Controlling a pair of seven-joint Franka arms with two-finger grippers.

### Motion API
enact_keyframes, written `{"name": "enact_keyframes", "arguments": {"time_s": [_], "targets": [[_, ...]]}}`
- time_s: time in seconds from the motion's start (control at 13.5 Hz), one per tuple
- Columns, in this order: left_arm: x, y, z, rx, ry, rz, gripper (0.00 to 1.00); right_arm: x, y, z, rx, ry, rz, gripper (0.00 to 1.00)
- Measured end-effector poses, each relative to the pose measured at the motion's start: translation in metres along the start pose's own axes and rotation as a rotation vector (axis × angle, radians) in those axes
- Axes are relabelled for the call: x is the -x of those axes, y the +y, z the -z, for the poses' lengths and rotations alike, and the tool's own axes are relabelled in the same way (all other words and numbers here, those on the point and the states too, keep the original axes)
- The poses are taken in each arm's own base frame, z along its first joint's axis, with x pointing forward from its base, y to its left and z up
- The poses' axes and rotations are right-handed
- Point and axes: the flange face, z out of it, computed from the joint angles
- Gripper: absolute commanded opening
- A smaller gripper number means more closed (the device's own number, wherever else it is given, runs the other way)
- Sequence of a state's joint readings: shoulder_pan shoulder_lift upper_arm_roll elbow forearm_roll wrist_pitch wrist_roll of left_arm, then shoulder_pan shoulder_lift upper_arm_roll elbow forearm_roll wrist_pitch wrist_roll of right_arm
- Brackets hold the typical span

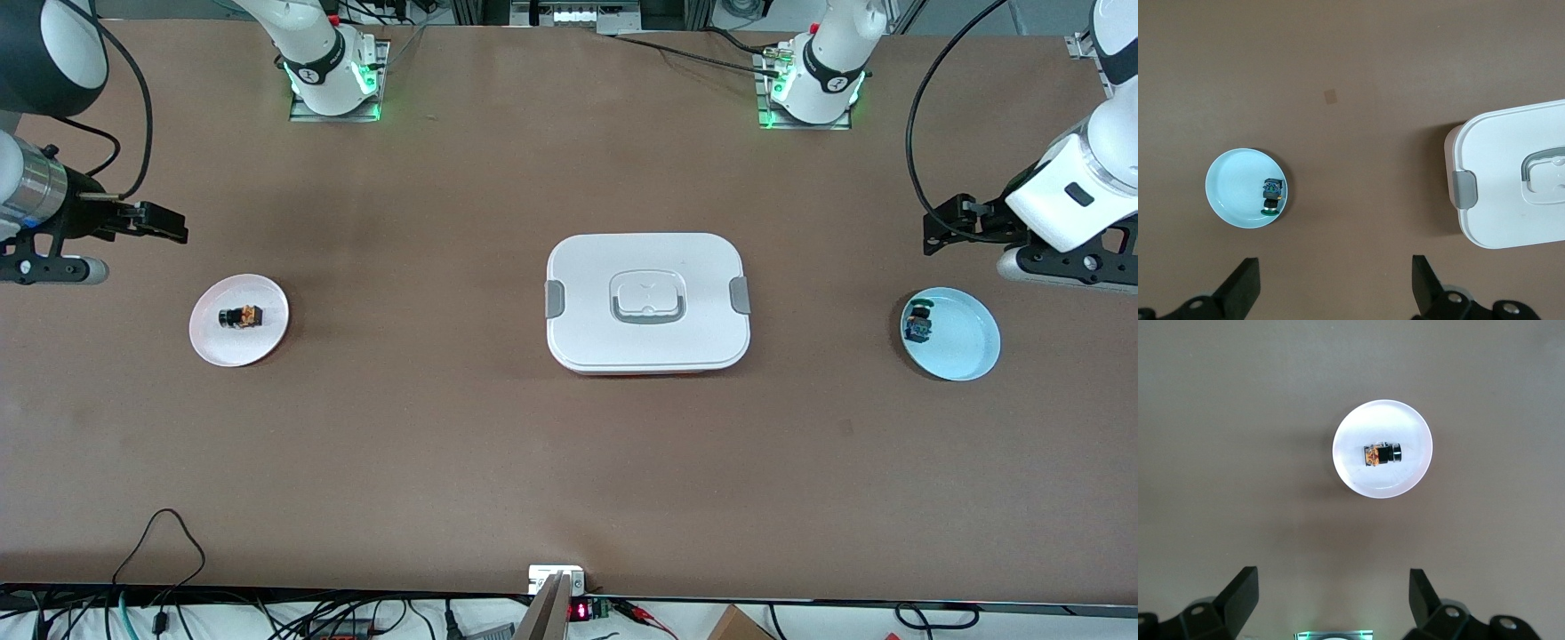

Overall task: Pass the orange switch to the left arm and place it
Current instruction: 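Move the right gripper down to the orange switch on the white plate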

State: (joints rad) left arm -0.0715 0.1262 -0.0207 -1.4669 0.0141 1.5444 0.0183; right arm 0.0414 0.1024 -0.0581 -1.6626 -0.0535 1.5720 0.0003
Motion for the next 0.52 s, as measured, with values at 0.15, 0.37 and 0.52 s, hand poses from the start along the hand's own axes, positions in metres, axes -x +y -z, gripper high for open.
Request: {"name": "enact_keyframes", "arguments": {"time_s": [0.15, 0.37, 0.52], "targets": [[0.0, 0.0, 0.0, 0.0, 0.0, 0.0, 1.0, -0.003, 0.003, -0.003, 0.003, 0.001, -0.004, 1.0], [0.0, 0.0, 0.0, 0.0, 0.0, 0.0, 1.0, -0.014, 0.008, -0.01, 0.004, 0.036, -0.013, 1.0], [0.0, 0.0, 0.0, 0.0, 0.0, 0.0, 1.0, -0.024, 0.008, -0.023, 0.005, 0.066, -0.013, 1.0]]}}
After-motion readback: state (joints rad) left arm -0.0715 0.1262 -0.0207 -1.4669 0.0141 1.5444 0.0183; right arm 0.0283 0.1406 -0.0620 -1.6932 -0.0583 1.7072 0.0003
